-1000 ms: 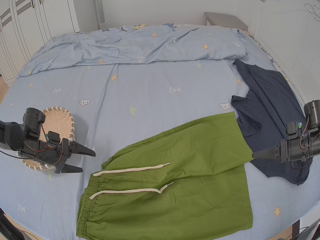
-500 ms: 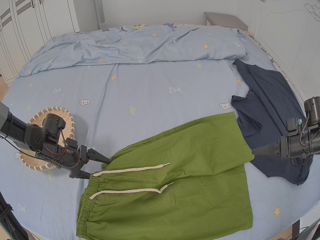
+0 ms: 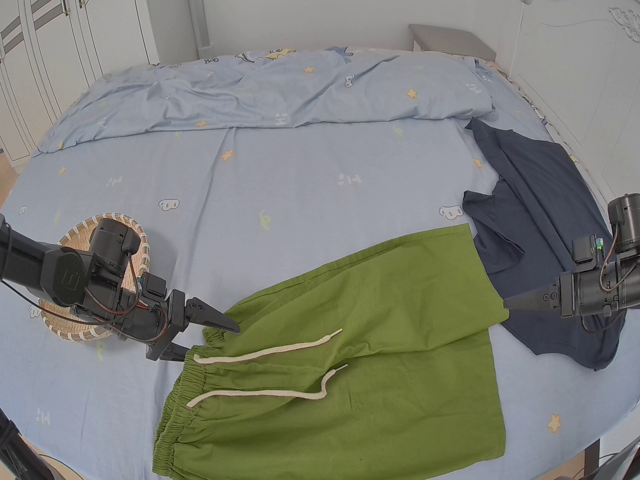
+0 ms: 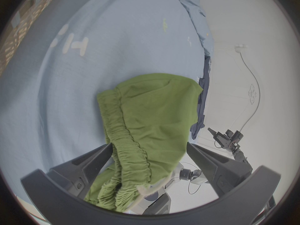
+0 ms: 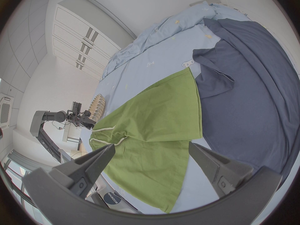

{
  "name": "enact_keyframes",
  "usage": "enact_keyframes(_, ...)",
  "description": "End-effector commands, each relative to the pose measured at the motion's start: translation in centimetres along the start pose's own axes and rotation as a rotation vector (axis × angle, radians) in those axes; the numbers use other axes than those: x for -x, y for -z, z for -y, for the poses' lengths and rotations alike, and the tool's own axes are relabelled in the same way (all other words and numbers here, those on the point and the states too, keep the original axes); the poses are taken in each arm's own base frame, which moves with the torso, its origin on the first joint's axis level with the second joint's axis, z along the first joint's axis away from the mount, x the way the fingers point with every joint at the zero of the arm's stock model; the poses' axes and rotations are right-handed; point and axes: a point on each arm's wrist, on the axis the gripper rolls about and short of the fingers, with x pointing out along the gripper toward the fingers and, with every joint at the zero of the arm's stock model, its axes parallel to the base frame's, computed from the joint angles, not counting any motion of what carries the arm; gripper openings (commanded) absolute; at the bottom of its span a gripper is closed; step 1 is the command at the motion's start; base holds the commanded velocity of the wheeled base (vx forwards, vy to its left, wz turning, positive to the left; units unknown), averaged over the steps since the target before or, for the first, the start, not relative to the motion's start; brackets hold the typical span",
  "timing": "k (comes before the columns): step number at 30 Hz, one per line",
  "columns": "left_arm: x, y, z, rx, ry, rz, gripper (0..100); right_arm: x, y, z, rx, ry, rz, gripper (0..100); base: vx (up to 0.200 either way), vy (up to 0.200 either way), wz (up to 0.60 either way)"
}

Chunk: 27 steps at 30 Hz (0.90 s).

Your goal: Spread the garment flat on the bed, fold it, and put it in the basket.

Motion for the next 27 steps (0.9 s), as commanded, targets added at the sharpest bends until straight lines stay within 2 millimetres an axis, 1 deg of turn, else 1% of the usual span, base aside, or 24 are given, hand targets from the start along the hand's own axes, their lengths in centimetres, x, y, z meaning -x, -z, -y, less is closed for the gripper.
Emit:
enact_keyframes(1, 1.1, 2.5, 2.5, -0.067, 0.035, -0.005, 100, -0.1, 0.1, 0.0, -0.002, -0.001, -0.003, 100, 0.000, 0.000, 0.00)
enact_keyframes(5, 0.5, 4.4, 3.0, -0.082, 0.042, -0.057, 100, 0.0, 0.1, 0.1, -0.003, 0.001, -0.002, 100, 0.000, 0.000, 0.00)
enact_keyframes(8, -0.7, 5.8, 3.8, -0.101, 0.051, -0.128, 100, 0.0, 0.1, 0.0, -0.002, 0.000, -0.003, 100, 0.000, 0.000, 0.00)
enact_keyframes(9, -0.7, 5.8, 3.8, -0.101, 0.051, -0.128, 100, 0.0, 0.1, 0.0, -0.002, 0.000, -0.003, 100, 0.000, 0.000, 0.00)
enact_keyframes(10, -1.6, 6.7, 4.5, -0.114, 0.055, -0.176, 100, 0.0, 0.1, 0.0, -0.002, 0.000, -0.003, 100, 0.000, 0.000, 0.00)
enact_keyframes(11, -1.9, 7.0, 4.7, -0.121, 0.055, -0.193, 100, 0.0, 0.1, 0.0, -0.003, 0.000, -0.004, 100, 0.000, 0.000, 0.00)
enact_keyframes(15, -2.8, 8.2, 4.9, -0.136, 0.050, -0.250, 100, 0.0, 0.2, 0.1, -0.005, 0.000, -0.006, 100, 0.000, 0.000, 0.00)
enact_keyframes(20, -2.6, 8.0, 4.5, -0.122, 0.036, -0.236, 100, -0.2, 0.2, 0.1, -0.005, -0.002, -0.010, 100, 0.000, 0.000, 0.00)
enact_keyframes(24, -1.4, 7.1, 3.4, -0.078, 0.025, -0.178, 100, -0.2, 0.2, 0.0, -0.002, -0.004, -0.010, 100, 0.000, 0.000, 0.00)
enact_keyframes(26, -0.2, 7.1, 3.2, -0.070, 0.034, -0.137, 100, -0.2, 0.2, 0.0, -0.002, -0.004, -0.010, 100, 0.000, 0.000, 0.00)
enact_keyframes(27, -0.2, 7.1, 3.2, -0.070, 0.034, -0.137, 100, -0.2, 0.2, 0.0, -0.002, -0.004, -0.010, 100, 0.000, 0.000, 0.00)
